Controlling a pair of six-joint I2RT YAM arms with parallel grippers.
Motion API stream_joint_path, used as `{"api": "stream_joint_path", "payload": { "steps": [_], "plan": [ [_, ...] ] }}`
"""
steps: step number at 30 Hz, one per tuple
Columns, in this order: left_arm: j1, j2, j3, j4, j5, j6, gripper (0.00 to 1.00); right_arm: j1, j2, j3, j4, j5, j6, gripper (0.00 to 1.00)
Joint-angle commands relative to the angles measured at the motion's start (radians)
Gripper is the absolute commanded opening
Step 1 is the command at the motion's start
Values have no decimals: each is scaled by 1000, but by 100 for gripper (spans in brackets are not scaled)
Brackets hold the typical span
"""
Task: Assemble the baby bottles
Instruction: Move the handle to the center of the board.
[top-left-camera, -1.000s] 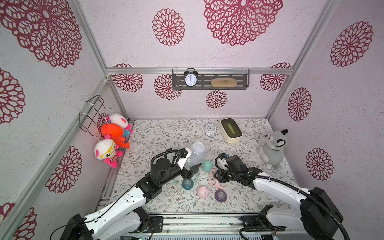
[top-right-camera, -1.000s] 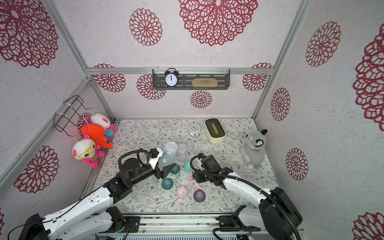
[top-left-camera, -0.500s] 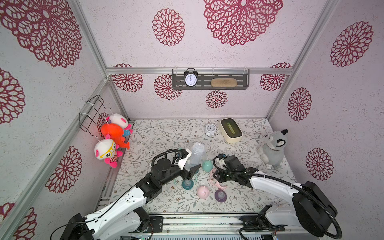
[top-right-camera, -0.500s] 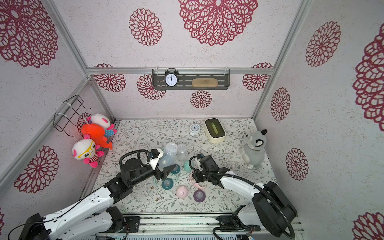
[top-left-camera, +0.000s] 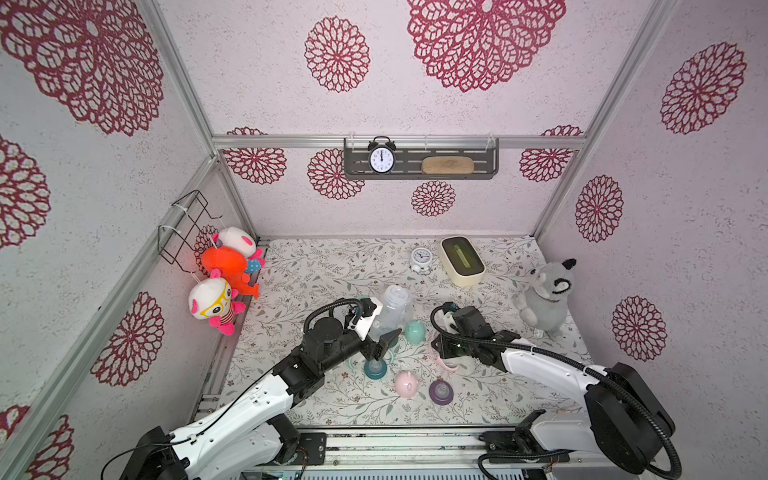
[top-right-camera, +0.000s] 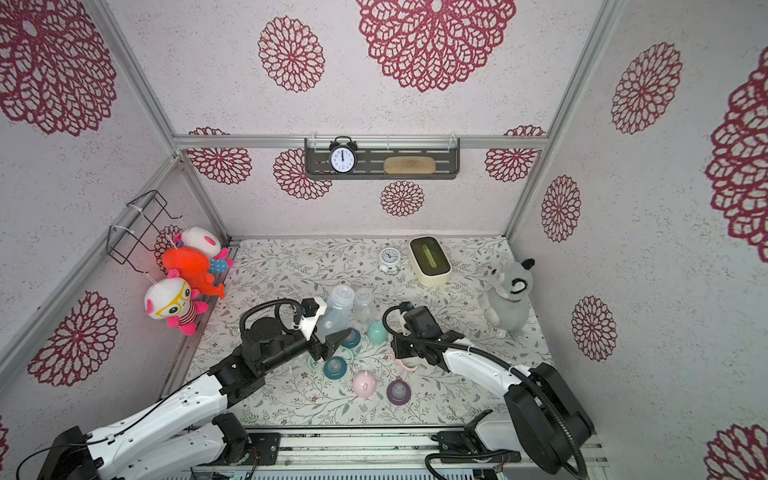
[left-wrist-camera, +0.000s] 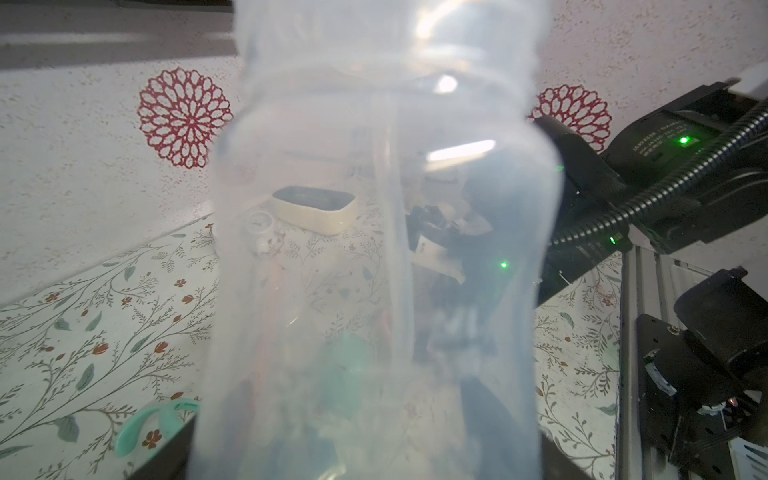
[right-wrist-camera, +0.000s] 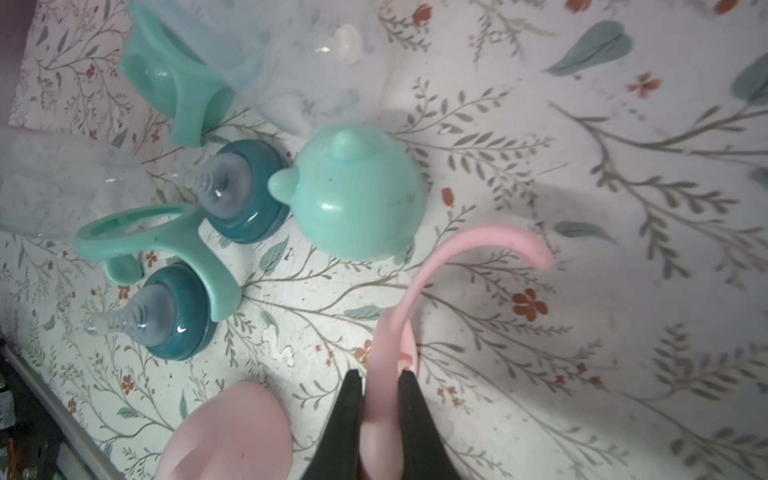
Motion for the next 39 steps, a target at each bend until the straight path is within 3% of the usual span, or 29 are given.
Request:
{"api": "stream_joint_path", "payload": {
  "steps": [1, 17, 20, 23, 33, 37, 39],
  "plan": [
    [5, -22, -15, 19, -6, -13, 0, -74, 2, 52, 7, -28, -81, 9],
    [3, -28, -17, 32, 3, -24, 0, -235, 263, 188, 224, -215, -82, 10],
    [3, -39, -18, 27, 5, -28, 0, -250, 282, 200, 216, -226, -91, 17],
    [0, -47, -21, 25, 0, -28, 0, -257, 290, 209, 188, -223, -109, 36],
    [-2, -37, -24, 28, -3, -29, 0, -267, 266, 218, 92, -146, -134, 43],
    [-2, -34, -24, 30, -3, -27, 0, -268, 234, 202, 64, -127, -147, 64],
    [-2, -33, -22, 26, -3, -26, 0, -267, 209, 181, 63, -132, -149, 70]
  ]
}}
